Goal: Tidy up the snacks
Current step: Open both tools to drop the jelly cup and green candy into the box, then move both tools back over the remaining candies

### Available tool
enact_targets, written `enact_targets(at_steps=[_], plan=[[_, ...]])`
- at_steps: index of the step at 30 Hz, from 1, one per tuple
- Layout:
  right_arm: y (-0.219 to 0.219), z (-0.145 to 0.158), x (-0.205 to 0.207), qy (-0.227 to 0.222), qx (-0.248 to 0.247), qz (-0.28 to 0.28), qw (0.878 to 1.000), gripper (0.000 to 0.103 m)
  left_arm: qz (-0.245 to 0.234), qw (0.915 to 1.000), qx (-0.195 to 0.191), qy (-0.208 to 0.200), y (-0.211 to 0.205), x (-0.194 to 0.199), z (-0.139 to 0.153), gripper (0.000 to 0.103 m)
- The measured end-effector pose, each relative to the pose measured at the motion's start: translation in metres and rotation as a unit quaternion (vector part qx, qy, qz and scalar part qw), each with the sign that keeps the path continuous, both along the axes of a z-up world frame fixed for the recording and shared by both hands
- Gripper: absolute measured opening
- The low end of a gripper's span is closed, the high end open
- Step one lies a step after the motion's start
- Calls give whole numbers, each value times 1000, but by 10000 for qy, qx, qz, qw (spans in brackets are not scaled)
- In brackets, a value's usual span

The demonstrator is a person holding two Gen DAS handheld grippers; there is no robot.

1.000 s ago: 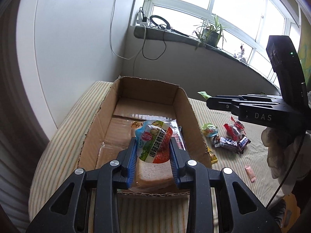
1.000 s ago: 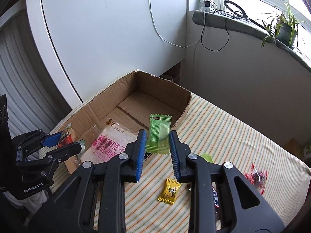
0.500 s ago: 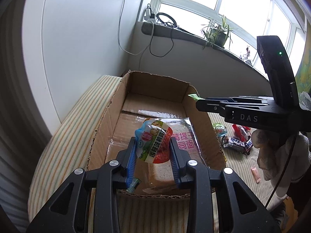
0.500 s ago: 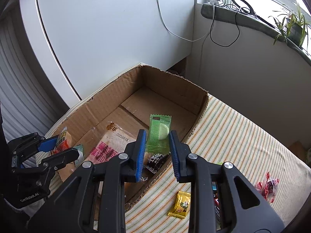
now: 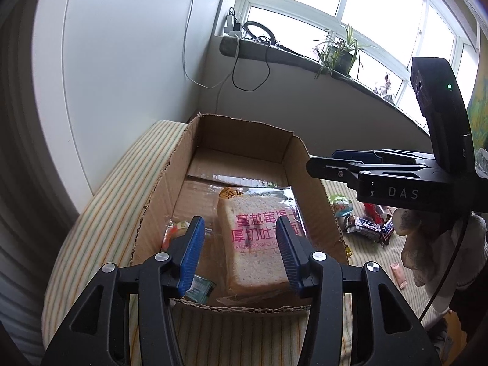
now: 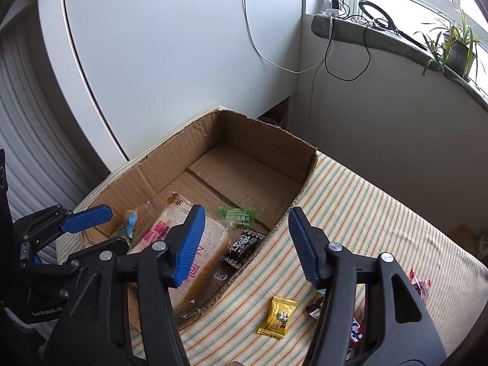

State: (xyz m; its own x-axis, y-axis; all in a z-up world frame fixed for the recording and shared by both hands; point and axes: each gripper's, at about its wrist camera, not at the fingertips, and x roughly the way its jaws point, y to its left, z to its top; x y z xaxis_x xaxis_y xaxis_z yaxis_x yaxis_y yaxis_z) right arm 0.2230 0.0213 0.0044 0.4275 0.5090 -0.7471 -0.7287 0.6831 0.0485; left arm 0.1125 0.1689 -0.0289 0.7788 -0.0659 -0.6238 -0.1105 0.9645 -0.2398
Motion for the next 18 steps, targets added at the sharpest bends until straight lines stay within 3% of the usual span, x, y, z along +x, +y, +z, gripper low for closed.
enact_targets(at_steps=[18], plan=[[-75,23,-24,-171,120,-342,9992,67,-286,9995,29,-115,-37,-5,16,47]])
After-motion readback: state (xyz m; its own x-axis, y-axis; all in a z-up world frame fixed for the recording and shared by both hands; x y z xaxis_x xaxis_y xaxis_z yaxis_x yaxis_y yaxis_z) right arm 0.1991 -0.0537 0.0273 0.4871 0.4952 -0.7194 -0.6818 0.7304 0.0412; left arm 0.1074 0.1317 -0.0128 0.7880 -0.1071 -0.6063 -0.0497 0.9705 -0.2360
